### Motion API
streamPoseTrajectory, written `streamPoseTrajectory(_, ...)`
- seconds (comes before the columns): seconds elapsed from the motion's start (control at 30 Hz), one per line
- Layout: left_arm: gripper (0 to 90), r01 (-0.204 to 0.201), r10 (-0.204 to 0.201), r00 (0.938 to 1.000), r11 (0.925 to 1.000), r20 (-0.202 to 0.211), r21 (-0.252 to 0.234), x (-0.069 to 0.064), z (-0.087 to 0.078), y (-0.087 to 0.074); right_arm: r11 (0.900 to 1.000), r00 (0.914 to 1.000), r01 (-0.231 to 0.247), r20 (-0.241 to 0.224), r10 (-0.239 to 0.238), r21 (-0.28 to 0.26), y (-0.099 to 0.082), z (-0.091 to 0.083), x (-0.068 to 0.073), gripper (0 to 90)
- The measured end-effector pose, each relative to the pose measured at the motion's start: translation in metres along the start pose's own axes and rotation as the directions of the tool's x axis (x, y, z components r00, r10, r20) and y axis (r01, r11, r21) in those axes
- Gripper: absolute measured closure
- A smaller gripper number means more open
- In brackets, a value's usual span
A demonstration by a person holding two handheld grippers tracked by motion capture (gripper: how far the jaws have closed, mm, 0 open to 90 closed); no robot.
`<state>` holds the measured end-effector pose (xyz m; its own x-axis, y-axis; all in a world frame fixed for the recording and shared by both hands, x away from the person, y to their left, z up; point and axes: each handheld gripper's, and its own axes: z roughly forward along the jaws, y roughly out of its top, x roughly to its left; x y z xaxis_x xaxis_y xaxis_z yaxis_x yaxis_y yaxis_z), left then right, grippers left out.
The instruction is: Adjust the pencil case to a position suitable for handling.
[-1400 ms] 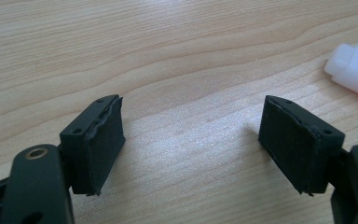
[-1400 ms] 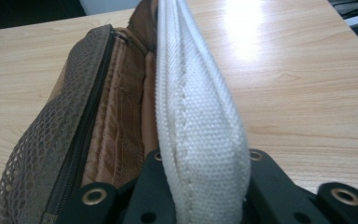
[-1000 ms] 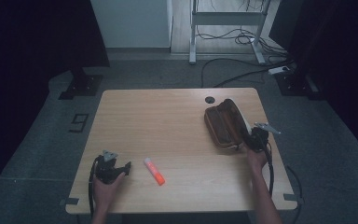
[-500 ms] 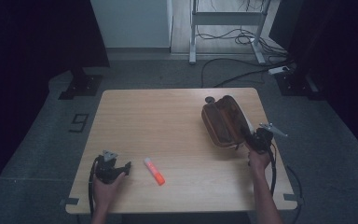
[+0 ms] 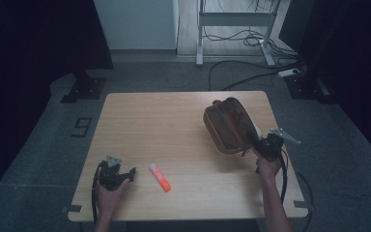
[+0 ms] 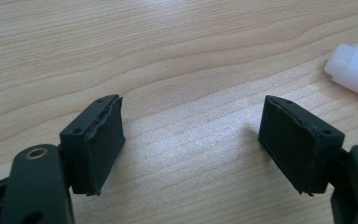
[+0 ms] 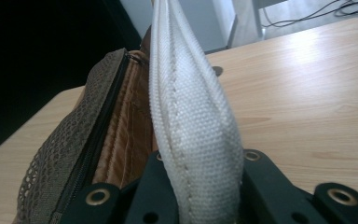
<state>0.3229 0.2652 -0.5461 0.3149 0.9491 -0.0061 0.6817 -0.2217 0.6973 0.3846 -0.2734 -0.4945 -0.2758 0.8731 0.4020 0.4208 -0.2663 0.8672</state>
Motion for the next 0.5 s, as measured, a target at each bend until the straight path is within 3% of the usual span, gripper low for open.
streamPoseTrajectory(0.5, 21.8, 0.000, 0.000, 1.0000, 1.0000, 0.000, 0.000, 0.000, 0.000, 0.000, 0.9988, 0.9980, 0.048, -0.042, -0.048, 0.003, -0.002, 0.000, 0.014, 82.9)
